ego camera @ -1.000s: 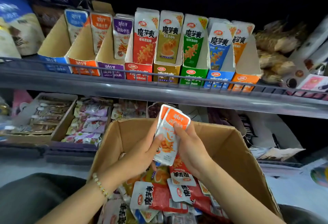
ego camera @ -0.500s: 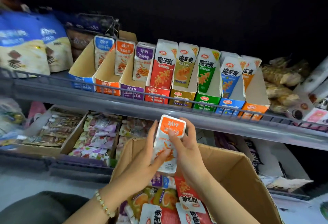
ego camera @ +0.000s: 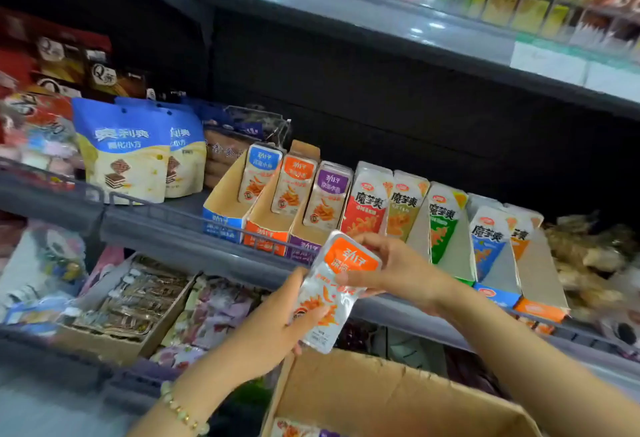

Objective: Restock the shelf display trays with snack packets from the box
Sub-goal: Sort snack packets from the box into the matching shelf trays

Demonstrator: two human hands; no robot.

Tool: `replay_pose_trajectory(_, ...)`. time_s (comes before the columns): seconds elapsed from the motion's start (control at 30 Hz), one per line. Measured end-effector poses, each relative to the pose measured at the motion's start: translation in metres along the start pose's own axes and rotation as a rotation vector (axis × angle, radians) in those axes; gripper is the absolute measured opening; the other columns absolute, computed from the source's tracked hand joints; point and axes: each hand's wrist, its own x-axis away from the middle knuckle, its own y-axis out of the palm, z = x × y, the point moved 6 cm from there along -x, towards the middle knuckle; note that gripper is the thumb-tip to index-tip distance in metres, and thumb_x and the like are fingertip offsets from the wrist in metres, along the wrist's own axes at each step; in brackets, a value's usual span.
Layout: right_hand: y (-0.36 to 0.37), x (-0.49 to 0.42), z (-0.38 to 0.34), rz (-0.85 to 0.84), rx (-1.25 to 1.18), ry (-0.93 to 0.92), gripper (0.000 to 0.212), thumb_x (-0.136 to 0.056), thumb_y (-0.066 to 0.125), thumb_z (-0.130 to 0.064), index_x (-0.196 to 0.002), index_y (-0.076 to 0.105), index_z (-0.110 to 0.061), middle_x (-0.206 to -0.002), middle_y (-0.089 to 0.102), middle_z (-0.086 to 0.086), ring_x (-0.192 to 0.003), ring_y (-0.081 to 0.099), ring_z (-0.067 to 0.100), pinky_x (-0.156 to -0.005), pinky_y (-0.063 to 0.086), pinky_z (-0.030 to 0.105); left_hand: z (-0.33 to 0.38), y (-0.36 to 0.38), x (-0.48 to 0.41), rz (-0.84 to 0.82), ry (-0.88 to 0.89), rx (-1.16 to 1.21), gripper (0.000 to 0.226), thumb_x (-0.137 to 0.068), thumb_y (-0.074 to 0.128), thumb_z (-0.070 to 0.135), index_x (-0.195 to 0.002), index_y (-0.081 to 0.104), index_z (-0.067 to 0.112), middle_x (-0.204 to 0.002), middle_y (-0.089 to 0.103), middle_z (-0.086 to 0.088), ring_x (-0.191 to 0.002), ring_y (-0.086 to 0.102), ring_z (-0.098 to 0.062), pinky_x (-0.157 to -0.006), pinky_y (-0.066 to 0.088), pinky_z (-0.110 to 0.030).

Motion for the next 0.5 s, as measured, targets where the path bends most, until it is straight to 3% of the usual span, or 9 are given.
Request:
replay_pose_trajectory(0.13,-0.009,-0.025,-0.035,-0.003,0.073,-0.042,0.036,-0.078,0.076,-0.010,-0.111,0.062,-0.015,-0.097,0.074,0.003,-0.088,0.071,0.017,-0.071,0.056,0.024,0.017,-0.037,-0.024,0.015,0.094,0.011,0.041,-0.091,0.053,0.043,-0.129,0.038,0.037,-0.112,0.062,0.015,-0.085,0.065,-0.011,-0.060,0.054,-0.028)
replay_pose_trajectory(0.23,-0.021,-0.050,-0.054,0.090,0.077,-0.073,0.033,-0.079,0.075,-0.016,-0.110,0.062,-0.018,-0.098,0.075,0.004,-0.088,0.072,0.019,-0.076,0.058,0.030,0.027,-0.070,-0.046,0.109,0.153,0.080,0.042,-0.082,0.057,0.048,-0.120,0.044,0.036,-0.112,0.063,0.016,-0.088,0.067,-0.006,-0.061,0.055,-0.025)
replay_pose_trajectory(0.3,-0.027,-0.068,-0.065,0.181,0.104,-0.085,0.031,-0.079,0.075,-0.020,-0.108,0.062,-0.019,-0.096,0.074,0.004,-0.082,0.073,0.014,-0.072,0.059,0.027,0.026,-0.094,-0.059,0.218,0.170,0.094,0.048,-0.078,0.054,0.053,-0.120,0.043,0.035,-0.118,0.060,0.014,-0.093,0.065,-0.003,-0.068,0.054,-0.022)
replay_pose_trajectory(0.4,-0.037,-0.098,-0.080,0.327,0.084,-0.141,0.030,-0.081,0.075,-0.014,-0.107,0.062,-0.014,-0.098,0.071,0.006,-0.077,0.071,0.010,-0.060,0.056,0.019,0.012,-0.132,-0.067,0.440,0.185,-0.109,0.055,-0.081,0.047,0.058,-0.128,0.040,0.031,-0.120,0.053,0.017,-0.103,0.056,0.003,-0.079,0.045,-0.013)
replay_pose_trajectory(0.5,-0.041,-0.133,-0.085,0.393,0.070,-0.175,0.032,-0.080,0.075,-0.009,-0.109,0.061,-0.010,-0.102,0.070,0.009,-0.085,0.069,0.016,-0.064,0.058,0.021,-0.009,-0.151,-0.072,0.544,0.188,-0.483,0.042,-0.091,0.043,0.053,-0.128,0.043,0.032,-0.133,0.043,0.019,-0.112,0.049,0.002,-0.082,0.038,-0.013)
